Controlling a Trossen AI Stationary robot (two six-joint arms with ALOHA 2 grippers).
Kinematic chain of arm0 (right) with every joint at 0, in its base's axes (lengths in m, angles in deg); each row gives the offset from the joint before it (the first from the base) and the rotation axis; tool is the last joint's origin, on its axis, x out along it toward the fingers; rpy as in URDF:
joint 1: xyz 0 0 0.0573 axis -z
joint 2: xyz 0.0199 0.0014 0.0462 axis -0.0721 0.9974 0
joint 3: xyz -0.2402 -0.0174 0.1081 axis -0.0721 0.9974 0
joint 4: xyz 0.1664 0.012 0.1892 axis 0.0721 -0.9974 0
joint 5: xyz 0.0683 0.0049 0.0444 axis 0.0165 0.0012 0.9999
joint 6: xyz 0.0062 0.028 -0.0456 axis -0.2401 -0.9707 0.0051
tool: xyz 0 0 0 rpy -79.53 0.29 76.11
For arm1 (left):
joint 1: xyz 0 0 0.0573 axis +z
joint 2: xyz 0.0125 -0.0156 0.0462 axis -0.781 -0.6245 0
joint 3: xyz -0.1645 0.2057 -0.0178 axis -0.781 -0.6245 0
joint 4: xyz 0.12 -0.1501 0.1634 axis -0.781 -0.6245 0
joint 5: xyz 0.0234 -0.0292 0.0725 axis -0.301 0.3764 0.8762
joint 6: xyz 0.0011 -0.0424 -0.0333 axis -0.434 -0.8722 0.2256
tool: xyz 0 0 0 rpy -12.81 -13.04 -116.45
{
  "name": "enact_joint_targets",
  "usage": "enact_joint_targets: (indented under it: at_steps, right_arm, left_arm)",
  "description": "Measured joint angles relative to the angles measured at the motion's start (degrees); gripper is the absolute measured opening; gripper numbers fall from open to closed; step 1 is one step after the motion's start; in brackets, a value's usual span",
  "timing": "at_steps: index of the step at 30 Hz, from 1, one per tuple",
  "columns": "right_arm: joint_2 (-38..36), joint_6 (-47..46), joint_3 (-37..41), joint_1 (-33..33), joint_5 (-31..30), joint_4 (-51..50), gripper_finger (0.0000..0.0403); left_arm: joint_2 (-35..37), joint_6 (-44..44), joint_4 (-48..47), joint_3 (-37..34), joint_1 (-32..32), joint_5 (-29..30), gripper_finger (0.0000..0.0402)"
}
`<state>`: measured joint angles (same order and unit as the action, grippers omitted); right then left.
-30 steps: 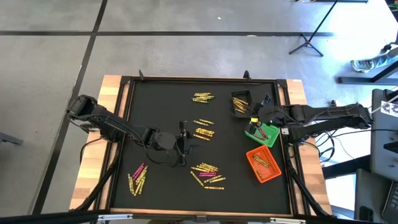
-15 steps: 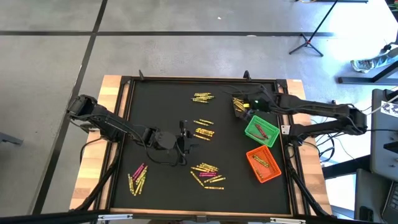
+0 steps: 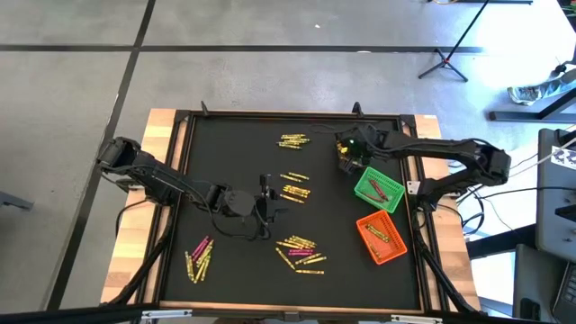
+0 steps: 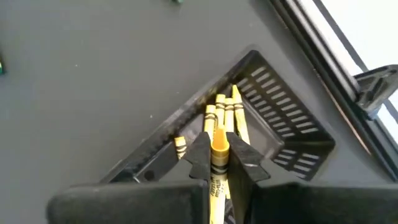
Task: Sort crayons
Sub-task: Put the yellow crayon into the black basket, then put the red crayon into the green basket
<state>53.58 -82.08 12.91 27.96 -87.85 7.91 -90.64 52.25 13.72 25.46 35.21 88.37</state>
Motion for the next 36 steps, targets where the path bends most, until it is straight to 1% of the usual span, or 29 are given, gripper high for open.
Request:
enact_joint_targets:
  at_steps: [3,6,8,13,15,18,21,25,27,29,32,36]
  right_arm:
    - [0.88,0.27,0.00,-0.14,0.06,-0.02,0.0019]
    - [1.38,0.18,0.00,-0.14,0.05,-0.21,0.0034]
    - [1.38,0.15,0.00,-0.14,0.00,-0.23,0.0059]
    - [1.38,0.12,0.00,-0.14,-0.14,0.23,0.0147]
    - [1.36,0.17,0.00,-0.17,-0.08,0.96,0.0175]
    - [0.44,0.61,0.00,-1.27,0.19,3.28,0.0200]
    - [-1.27,3.62,0.00,-3.96,0.55,8.56,0.0205]
    - [-2.69,7.45,0.00,-8.75,2.84,17.73,0.0200]
    - [-2.71,9.27,0.00,-11.09,5.04,22.53,0.0198]
    - [-2.60,11.38,0.00,-13.07,7.30,26.60,0.0198]
    - [-2.09,13.07,-0.01,-15.66,9.86,31.92,0.0198]
    - [-1.72,14.22,-0.07,-18.27,11.83,37.29,0.0198]
  left_arm:
    - [0.00,-0.04,0.24,0.00,0.00,0.00,0.0114]
    - [0.00,-0.04,0.35,0.00,0.00,0.00,0.0114]
    - [0.00,-0.04,0.34,0.00,0.00,0.00,0.0114]
    - [0.00,-0.04,0.37,0.00,0.00,0.00,0.0114]
    - [0.00,-0.04,0.37,0.00,0.00,0.02,0.0114]
    - [0.00,-1.37,0.25,0.00,0.00,0.00,0.0114]
    - [0.00,-4.10,-1.81,0.00,0.00,0.00,0.0114]
    - [0.19,-7.91,-8.43,0.01,-0.06,-0.17,0.0114]
    - [0.67,-11.90,-14.93,0.77,-0.35,-1.23,0.0114]
    - [0.72,-16.26,-22.11,2.65,-0.66,-3.51,0.0114]
    - [0.72,-24.06,-34.82,5.45,-1.25,-8.59,0.0114]
    - [0.81,-36.63,-46.89,7.21,-1.39,-19.92,0.0114]
